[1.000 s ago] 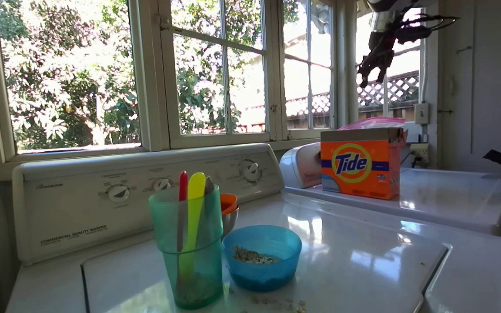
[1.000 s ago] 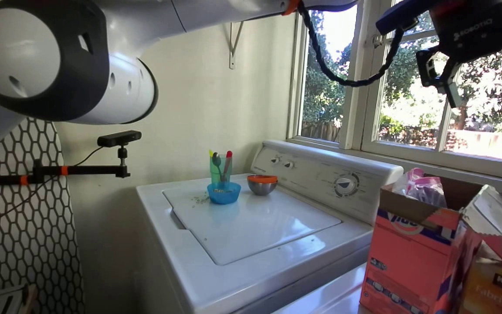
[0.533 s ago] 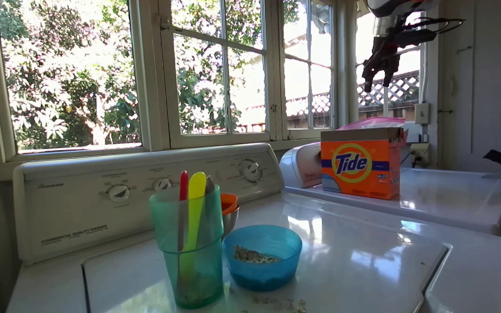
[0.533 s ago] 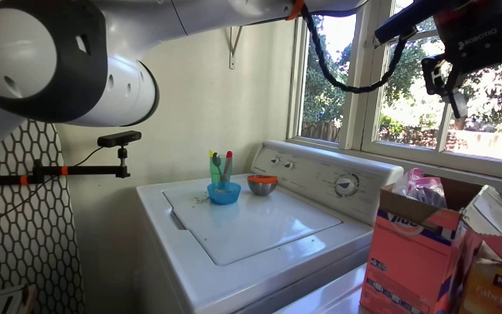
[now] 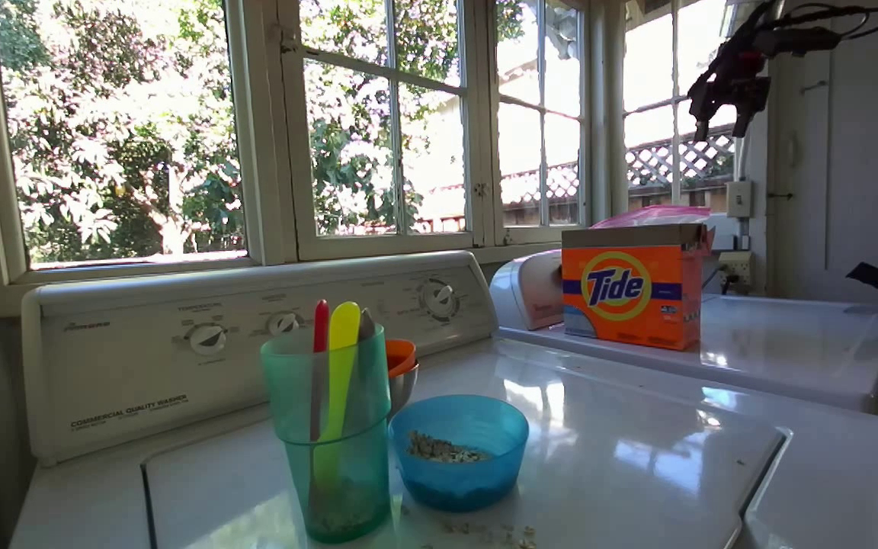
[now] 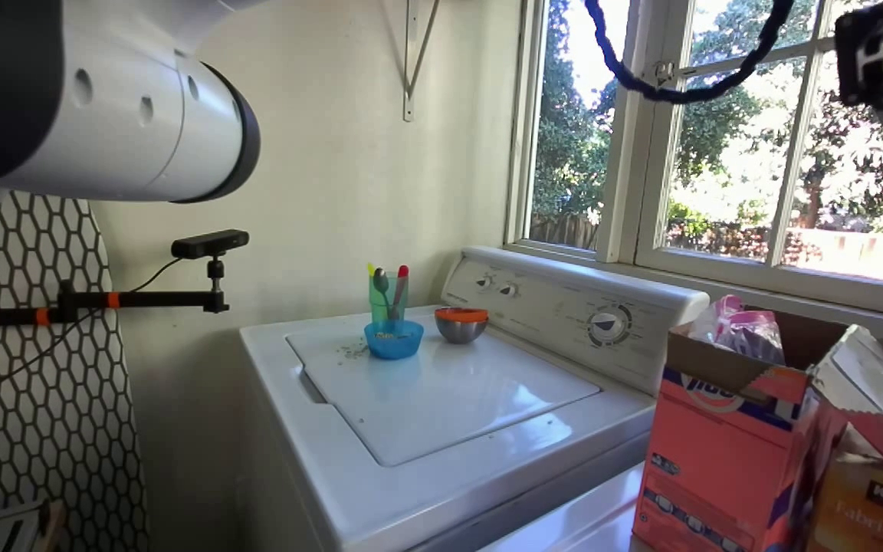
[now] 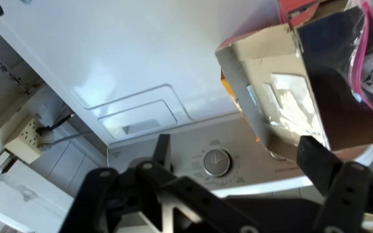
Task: Put the clear plastic inside the orange box and close the box.
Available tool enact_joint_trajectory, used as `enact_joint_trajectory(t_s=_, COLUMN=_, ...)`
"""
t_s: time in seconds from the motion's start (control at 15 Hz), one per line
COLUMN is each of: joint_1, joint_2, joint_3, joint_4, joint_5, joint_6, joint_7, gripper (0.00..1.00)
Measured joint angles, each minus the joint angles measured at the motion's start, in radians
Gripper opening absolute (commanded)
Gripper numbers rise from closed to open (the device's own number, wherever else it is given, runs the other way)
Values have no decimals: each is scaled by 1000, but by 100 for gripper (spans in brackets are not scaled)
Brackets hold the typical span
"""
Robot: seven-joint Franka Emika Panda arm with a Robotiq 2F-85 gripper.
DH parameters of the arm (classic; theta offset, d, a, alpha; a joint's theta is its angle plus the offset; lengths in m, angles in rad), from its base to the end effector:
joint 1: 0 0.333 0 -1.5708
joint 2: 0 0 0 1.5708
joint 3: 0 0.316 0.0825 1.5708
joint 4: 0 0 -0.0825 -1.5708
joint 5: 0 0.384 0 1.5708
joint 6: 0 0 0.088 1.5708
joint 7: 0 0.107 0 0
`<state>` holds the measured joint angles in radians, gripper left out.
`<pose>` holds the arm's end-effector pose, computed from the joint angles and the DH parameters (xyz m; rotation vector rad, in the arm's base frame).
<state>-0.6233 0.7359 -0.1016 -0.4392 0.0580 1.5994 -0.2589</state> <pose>0.5695 -0.4400 0.6755 2.8248 -0.5935 0.5477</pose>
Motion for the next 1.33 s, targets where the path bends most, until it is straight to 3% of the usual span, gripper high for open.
enact_joint_trajectory(t_s=0.33, joint_1=-54, joint_2=-49, joint_3=61, joint_4=10, joint_5=84, joint_6=69, joint_7=23, gripper=100)
enact_joint_trajectory(t_s=0.6, joint_1=-33, joint_2=-82, joint_3=71, joint_4=8, joint_5=82, joint_6=-67, joint_7=32, gripper=100)
enact_joint_trajectory(t_s=1.33, joint_1=-50, joint_2=-85, joint_3=78, joint_4=6, joint_5=117, joint_6=-55, joint_7=63, gripper=100)
